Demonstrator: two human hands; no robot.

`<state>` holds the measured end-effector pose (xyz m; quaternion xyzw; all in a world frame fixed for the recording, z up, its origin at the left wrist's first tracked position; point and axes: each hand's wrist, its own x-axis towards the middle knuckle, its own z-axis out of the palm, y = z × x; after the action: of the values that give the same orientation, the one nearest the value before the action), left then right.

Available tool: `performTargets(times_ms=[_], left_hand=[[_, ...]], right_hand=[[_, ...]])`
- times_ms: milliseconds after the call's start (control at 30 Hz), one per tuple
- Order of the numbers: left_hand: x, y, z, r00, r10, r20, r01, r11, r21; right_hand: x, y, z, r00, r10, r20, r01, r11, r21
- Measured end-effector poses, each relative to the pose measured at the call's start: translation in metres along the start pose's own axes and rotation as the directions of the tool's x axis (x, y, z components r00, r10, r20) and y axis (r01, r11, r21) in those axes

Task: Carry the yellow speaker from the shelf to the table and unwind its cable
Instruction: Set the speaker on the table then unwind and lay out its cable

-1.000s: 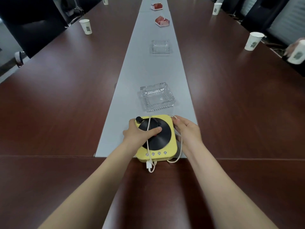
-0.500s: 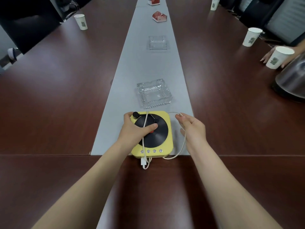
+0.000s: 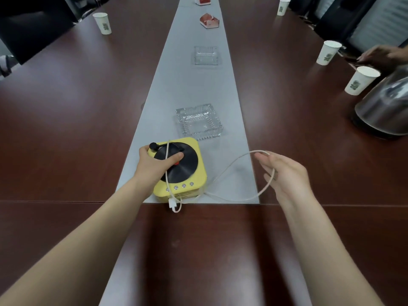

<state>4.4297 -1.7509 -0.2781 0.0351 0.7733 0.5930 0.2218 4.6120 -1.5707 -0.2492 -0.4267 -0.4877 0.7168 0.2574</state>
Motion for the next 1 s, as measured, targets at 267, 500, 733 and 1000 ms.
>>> performTargets(times_ms=[267, 500, 733, 1000], left_hand=[[-0.001, -0.001, 0.003, 0.999, 0.015, 0.05, -0.02, 0.994, 0.109], [0.004, -0.003, -0.001, 0.999, 0.002, 0.038, -0.012, 0.966, 0.257], [0.004, 0.001, 0.003, 0.999, 0.045, 0.021, -0.05, 0.92, 0.388], [0.001, 0.001, 0.007, 0.996, 0.085, 0.016, -0.083, 0.887, 0.454]], right_hand=[[-0.012, -0.036, -0.062, 0.995, 0.055, 0.083, -0.041, 0.986, -0.163], [-0.01, -0.011, -0.04, 0.988, 0.076, 0.136, -0.061, 0.992, -0.107], [-0.011, 0.008, -0.015, 0.981, 0.076, 0.178, -0.081, 0.996, 0.021], [-0.014, 0.033, -0.001, 0.975, 0.128, 0.18, -0.137, 0.99, 0.04]])
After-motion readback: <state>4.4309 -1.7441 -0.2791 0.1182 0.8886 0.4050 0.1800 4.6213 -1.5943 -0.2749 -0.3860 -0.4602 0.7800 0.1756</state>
